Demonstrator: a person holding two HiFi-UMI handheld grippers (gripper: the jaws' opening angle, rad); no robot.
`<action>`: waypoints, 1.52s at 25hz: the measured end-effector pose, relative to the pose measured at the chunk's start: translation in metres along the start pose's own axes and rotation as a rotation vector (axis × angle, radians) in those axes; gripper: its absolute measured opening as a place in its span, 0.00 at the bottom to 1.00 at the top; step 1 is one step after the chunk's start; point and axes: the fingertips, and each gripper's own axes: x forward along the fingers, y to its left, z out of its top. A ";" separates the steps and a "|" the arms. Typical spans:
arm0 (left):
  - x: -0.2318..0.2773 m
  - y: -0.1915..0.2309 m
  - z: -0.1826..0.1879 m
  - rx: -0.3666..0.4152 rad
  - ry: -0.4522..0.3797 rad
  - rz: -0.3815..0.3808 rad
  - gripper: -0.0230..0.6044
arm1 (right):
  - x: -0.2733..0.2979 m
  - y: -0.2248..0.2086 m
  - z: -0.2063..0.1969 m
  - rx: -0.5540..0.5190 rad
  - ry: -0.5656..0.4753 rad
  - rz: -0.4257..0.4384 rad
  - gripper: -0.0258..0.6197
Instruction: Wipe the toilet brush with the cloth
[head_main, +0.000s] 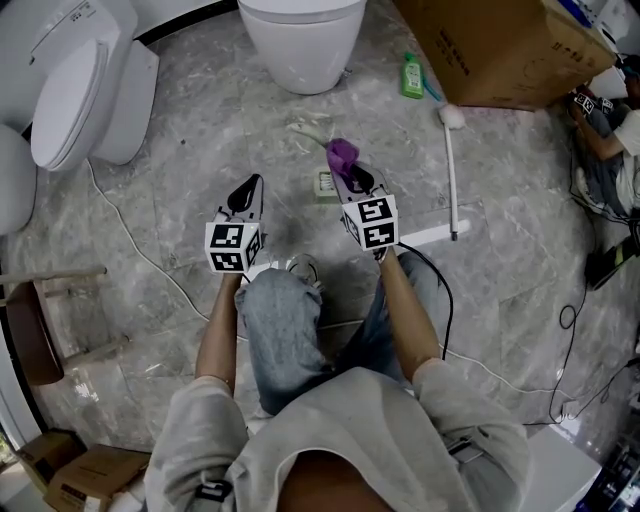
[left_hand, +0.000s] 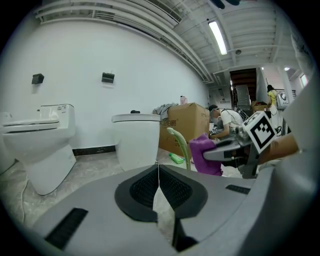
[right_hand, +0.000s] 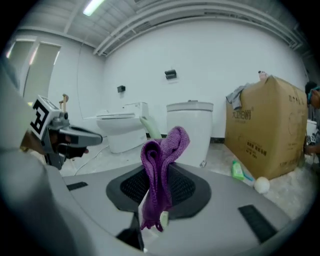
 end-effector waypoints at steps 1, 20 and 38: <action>-0.001 0.000 0.000 0.000 -0.001 0.000 0.07 | -0.003 0.004 0.018 -0.027 -0.035 0.006 0.21; -0.005 0.009 0.002 0.004 -0.005 0.019 0.07 | 0.030 -0.004 0.131 -0.105 -0.167 0.109 0.21; 0.001 0.007 -0.012 -0.005 0.017 0.006 0.07 | 0.054 -0.042 -0.042 0.176 0.141 0.068 0.21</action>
